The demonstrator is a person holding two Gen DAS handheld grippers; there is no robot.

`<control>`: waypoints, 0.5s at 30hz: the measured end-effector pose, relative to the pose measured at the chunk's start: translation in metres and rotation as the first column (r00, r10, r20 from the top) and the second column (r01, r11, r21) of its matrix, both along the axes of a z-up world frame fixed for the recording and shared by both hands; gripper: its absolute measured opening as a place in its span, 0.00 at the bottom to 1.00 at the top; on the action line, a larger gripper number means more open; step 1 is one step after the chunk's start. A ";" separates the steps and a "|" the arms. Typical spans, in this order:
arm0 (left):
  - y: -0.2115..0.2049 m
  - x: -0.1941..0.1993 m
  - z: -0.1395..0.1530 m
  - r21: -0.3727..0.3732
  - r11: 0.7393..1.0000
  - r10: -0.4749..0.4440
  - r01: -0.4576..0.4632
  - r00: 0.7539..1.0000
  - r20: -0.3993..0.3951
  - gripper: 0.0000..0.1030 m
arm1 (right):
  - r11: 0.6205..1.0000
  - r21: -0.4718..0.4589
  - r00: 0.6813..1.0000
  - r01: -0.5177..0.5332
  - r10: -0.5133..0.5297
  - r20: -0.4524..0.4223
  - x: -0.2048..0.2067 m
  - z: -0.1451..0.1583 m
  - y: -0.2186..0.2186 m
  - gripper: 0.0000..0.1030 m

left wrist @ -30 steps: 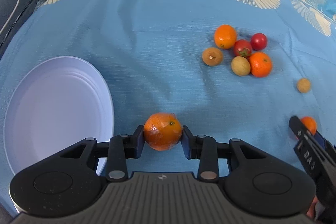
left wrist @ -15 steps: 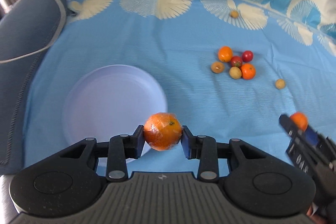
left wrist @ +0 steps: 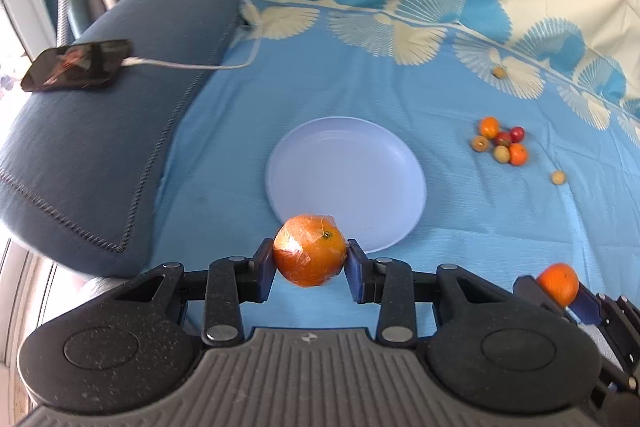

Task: Organize fruits
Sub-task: 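Carry both mandarins over the plate and open both tools to drop them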

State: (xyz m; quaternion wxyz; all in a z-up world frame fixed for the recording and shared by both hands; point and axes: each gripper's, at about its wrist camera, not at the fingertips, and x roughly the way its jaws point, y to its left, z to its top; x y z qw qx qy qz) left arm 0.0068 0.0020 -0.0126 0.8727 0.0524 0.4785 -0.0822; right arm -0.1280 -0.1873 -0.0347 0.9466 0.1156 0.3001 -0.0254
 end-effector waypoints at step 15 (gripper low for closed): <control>0.039 0.002 0.001 -0.051 0.997 0.054 -0.053 0.999 0.007 0.39 | 0.993 -0.077 0.996 -0.092 0.090 -0.030 0.012 0.015 0.038 0.38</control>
